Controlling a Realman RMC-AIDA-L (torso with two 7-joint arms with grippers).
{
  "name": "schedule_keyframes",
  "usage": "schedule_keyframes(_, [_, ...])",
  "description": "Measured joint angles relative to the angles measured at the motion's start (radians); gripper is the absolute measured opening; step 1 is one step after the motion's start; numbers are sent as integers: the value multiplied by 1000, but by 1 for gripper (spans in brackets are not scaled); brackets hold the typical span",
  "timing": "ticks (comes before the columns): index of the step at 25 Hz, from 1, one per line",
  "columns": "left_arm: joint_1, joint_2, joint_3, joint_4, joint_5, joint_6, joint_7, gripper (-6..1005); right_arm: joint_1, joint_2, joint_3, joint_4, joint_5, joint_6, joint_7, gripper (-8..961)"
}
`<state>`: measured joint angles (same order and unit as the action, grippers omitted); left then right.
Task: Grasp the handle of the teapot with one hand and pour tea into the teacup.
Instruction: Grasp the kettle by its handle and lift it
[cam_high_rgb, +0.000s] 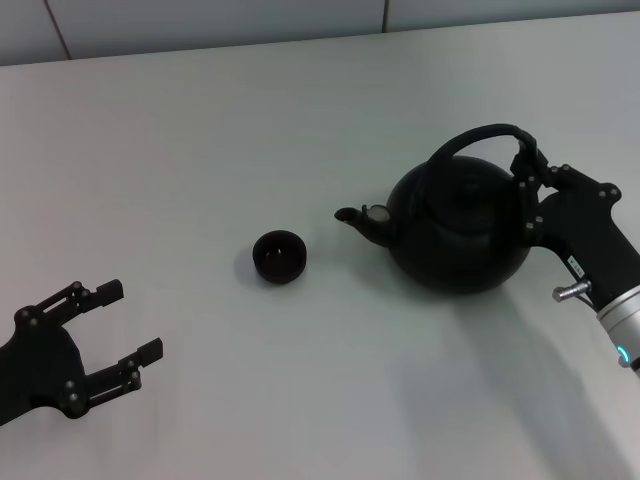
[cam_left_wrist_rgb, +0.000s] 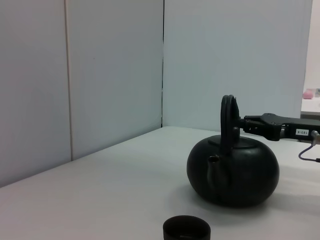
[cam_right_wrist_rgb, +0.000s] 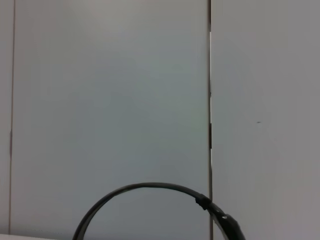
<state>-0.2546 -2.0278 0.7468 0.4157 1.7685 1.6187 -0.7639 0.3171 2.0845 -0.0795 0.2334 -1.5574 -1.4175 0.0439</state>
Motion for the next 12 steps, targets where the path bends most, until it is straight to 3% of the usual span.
schedule_keyframes(2, [0, -1, -1, 0, 0, 1, 0, 801, 0, 0, 0, 0, 0, -1, 0, 81])
schedule_keyframes(12, [5, -11, -2, 0, 0, 0, 0, 801, 33, -3, 32, -43, 4, -28, 94, 82])
